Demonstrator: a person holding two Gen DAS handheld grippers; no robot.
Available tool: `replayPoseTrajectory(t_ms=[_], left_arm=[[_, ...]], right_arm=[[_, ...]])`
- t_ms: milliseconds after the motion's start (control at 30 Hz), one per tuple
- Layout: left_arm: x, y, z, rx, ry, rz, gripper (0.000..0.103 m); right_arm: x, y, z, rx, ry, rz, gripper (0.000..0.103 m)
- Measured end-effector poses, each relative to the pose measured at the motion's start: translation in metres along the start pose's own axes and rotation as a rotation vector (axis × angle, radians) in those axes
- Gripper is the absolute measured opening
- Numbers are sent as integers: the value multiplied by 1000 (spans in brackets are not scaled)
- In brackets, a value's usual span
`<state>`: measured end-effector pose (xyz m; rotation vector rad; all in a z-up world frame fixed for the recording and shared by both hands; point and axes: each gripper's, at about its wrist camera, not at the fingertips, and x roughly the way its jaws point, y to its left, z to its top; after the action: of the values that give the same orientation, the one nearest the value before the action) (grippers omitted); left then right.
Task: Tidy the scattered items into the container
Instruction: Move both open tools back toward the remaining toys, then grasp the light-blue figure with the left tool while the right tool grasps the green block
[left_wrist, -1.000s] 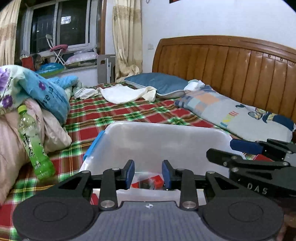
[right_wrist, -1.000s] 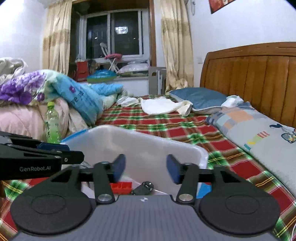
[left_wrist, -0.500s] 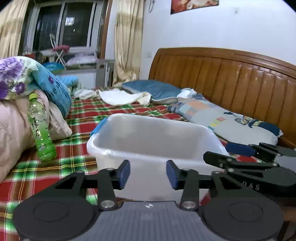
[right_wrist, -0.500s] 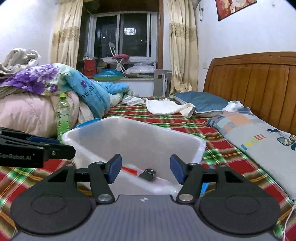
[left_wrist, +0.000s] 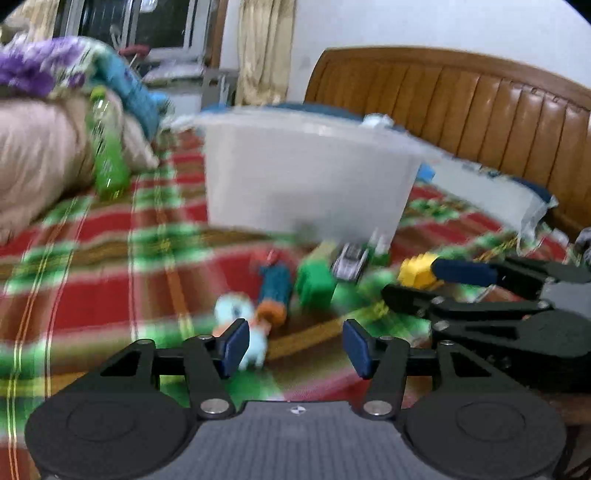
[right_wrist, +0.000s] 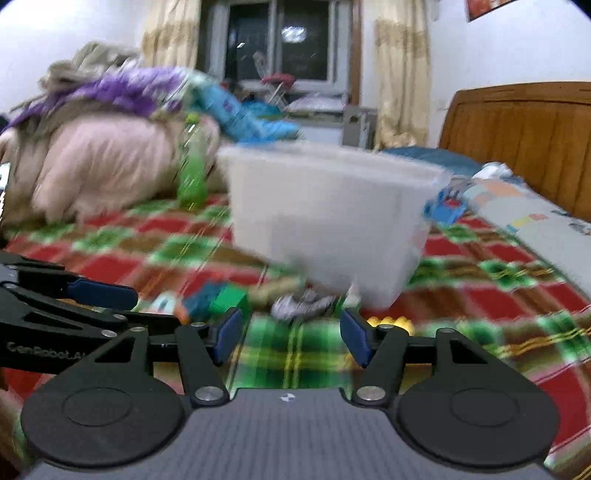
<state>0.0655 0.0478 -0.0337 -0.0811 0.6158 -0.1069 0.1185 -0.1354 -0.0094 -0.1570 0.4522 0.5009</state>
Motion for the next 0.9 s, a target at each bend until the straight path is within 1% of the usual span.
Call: replayPoseTrajectory(t_ms=[133, 200, 267, 333, 367, 400, 500, 600, 667, 767, 800, 833, 900], left_arm=[[15, 8, -5, 1, 31, 49, 60], [23, 14, -4, -29, 26, 64, 60], [30, 17, -1, -26, 18, 87, 59], [35, 19, 1, -6, 16, 101, 56], [37, 21, 2, 2, 18, 106, 50], [39, 24, 4, 3, 24, 104, 44], [37, 32, 6, 14, 39, 62, 44], [29, 29, -1, 76, 43, 60, 44], [23, 28, -7, 92, 40, 57, 44], [14, 29, -14, 72, 39, 41, 44], [12, 29, -15, 66, 39, 36, 44], [11, 29, -16, 61, 39, 32, 44], [11, 28, -17, 57, 39, 26, 44]], right_arm=[[-1, -1, -1, 2, -13, -12, 63], [-1, -3, -4, 6, -14, -16, 63], [1, -1, -9, 2, -2, -20, 63], [4, -1, -13, 3, 7, -18, 63], [5, 0, -15, 3, 10, -14, 63], [5, 2, -17, 3, 9, -8, 63], [8, 9, -15, -6, 3, 28, 63], [15, 21, -7, -27, -5, 81, 63], [21, 30, -2, -46, -9, 95, 62], [36, 37, 1, -57, 9, 84, 59], [41, 38, 1, -57, 21, 74, 56], [46, 38, 0, -56, 33, 62, 50], [54, 34, -2, -32, 54, 55, 43]])
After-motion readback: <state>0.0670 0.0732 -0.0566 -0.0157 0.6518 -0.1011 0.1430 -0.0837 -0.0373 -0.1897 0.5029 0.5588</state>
